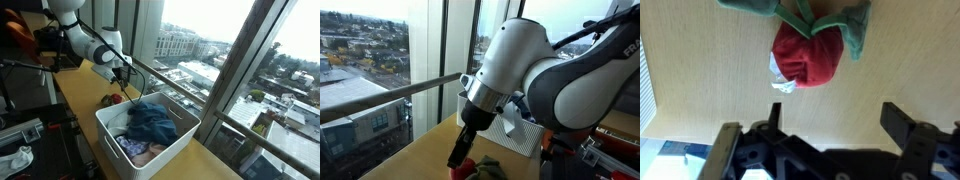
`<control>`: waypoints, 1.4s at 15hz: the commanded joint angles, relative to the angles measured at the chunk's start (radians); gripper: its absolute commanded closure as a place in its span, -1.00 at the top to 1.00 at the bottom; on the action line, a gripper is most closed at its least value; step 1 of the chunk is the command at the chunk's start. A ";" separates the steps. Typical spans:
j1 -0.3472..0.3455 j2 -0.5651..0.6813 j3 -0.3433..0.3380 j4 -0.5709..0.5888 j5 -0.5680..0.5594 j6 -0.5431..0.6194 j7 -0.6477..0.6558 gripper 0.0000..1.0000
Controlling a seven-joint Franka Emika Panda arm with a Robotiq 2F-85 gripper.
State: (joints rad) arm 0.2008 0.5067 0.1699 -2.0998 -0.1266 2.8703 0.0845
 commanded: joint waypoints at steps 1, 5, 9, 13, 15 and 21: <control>0.026 -0.029 -0.027 -0.009 0.008 -0.029 -0.013 1.00; 0.032 0.004 -0.033 -0.010 0.008 -0.013 -0.011 1.00; 0.077 0.066 -0.077 0.003 -0.010 -0.007 0.015 1.00; 0.110 0.138 -0.093 0.030 -0.007 -0.011 0.018 1.00; 0.122 0.167 -0.094 0.048 -0.005 -0.014 0.016 0.79; 0.139 0.152 -0.116 0.051 -0.011 -0.024 0.013 -0.31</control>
State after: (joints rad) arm 0.3188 0.6704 0.0812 -2.0598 -0.1284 2.8642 0.0881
